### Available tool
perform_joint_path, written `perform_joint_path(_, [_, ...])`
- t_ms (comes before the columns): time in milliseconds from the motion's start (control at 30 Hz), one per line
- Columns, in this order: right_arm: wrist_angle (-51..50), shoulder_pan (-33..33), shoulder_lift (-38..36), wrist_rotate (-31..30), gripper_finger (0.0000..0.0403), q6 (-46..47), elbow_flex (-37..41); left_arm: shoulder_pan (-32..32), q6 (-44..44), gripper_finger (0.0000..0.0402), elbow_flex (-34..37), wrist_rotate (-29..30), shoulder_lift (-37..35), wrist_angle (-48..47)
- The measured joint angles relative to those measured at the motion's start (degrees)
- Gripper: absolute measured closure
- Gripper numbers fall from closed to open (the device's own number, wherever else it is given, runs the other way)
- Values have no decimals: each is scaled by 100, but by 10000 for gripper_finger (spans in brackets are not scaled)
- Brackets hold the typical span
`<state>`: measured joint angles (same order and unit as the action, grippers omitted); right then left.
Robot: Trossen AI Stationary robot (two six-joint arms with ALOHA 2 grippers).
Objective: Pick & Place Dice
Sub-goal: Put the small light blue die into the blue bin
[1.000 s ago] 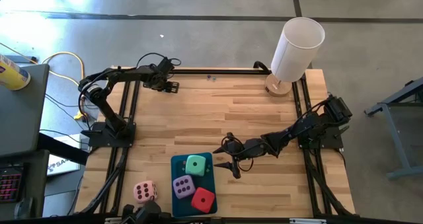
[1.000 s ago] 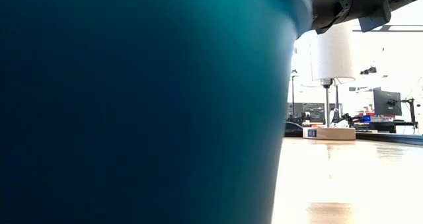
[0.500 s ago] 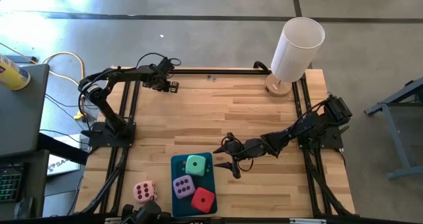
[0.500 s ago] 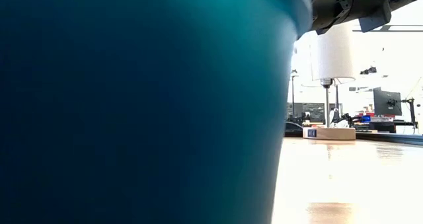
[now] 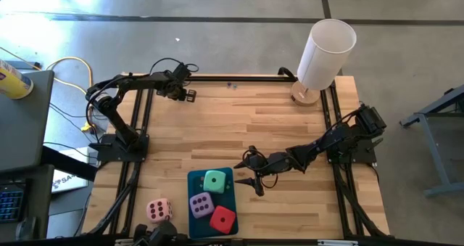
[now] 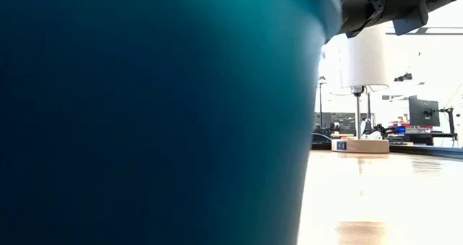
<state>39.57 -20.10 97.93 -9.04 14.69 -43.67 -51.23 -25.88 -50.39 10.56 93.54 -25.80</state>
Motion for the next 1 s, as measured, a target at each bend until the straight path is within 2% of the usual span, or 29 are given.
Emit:
perform_joint_path(300, [-4,1,0,0,153,-1,-1,256,391,354,0,-17,-7,-2])
perform_joint_path(467, [-11,0,0,0,153,-1,-1,422,535,354,0,-7,-260,-78])
perform_joint_path(600, [-24,0,0,-2,153,-1,-1,532,670,354,0,8,-711,-306])
perform_joint_path(767, [-24,0,0,-155,153,-1,-1,835,1135,354,0,-352,-1426,-671])
perform_joint_path(1000, [-29,2,0,-153,153,27,-1,1743,1650,354,0,-886,-2589,-1183])
